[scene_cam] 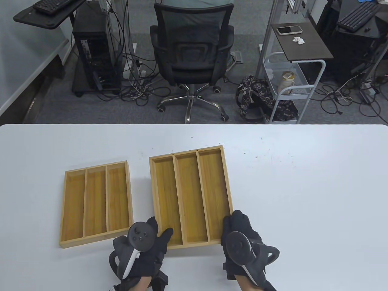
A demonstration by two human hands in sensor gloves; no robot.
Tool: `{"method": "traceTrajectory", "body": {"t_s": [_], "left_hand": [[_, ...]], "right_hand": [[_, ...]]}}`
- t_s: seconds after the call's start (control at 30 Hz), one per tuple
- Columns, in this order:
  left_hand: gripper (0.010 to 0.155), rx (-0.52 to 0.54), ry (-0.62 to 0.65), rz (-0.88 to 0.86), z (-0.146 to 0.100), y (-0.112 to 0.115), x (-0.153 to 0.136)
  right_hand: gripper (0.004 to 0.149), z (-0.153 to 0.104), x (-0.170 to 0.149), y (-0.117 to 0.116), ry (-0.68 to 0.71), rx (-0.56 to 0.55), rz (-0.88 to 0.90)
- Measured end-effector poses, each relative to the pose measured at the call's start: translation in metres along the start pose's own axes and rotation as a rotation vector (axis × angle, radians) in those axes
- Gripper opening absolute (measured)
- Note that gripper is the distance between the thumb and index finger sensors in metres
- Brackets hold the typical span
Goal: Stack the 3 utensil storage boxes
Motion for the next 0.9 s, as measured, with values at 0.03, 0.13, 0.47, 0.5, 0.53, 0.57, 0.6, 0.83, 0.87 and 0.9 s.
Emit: {"method": "traceTrajectory", "body": {"t_s": [0.03,0.13,0.47,0.5,0.53,0.57,0.6,0.83,0.87,0.9], "left_hand": [[0.066,0.002,0.003,0.008,-0.001,0.0,0.002],[0.057,0.063,0.025,0.025,-0.003,-0.002,0.006],[0.047,0.228,0.042,0.027,-0.009,-0.024,-0.002],[0.047,0.233,0.033,0.017,-0.008,-0.027,-0.005],[0.041,0.239,0.021,0.001,-0.007,-0.031,-0.009],[0.041,0.235,0.005,-0.004,-0.006,-0.035,-0.013],[0.043,0.228,-0.004,-0.012,-0.004,-0.038,-0.016],[0.045,0.249,-0.144,0.015,0.014,-0.076,-0.057],[0.043,0.254,-0.171,0.026,0.016,-0.082,-0.065],[0.045,0.26,-0.196,0.039,0.02,-0.09,-0.077]], "right_hand": [[0.041,0.0,-0.003,-0.001,-0.008,0.003,0.006],[0.042,-0.001,-0.009,-0.004,-0.033,0.022,0.035],[0.046,-0.004,-0.012,-0.013,-0.041,0.123,0.184],[0.049,-0.005,-0.012,-0.013,-0.029,0.128,0.209],[0.053,-0.005,-0.012,-0.012,-0.012,0.131,0.237],[0.058,-0.005,-0.013,-0.011,0.004,0.137,0.258],[0.06,-0.005,-0.014,-0.01,0.012,0.144,0.286],[0.058,-0.003,-0.026,-0.024,-0.024,0.207,0.251],[0.058,-0.003,-0.027,-0.026,-0.028,0.216,0.256],[0.058,-0.002,-0.028,-0.028,-0.037,0.227,0.266]]}}
Point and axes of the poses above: the tracker on the back of each hand, its own x axis roughly to the thumb side, its own z axis roughly from the wrist to the fingertips, y = z × x, the point moved 2 cm from there along z, roughly from the wrist to the fingertips, and after that the axes turned 4 degrees about z, right-handed, at the moved point
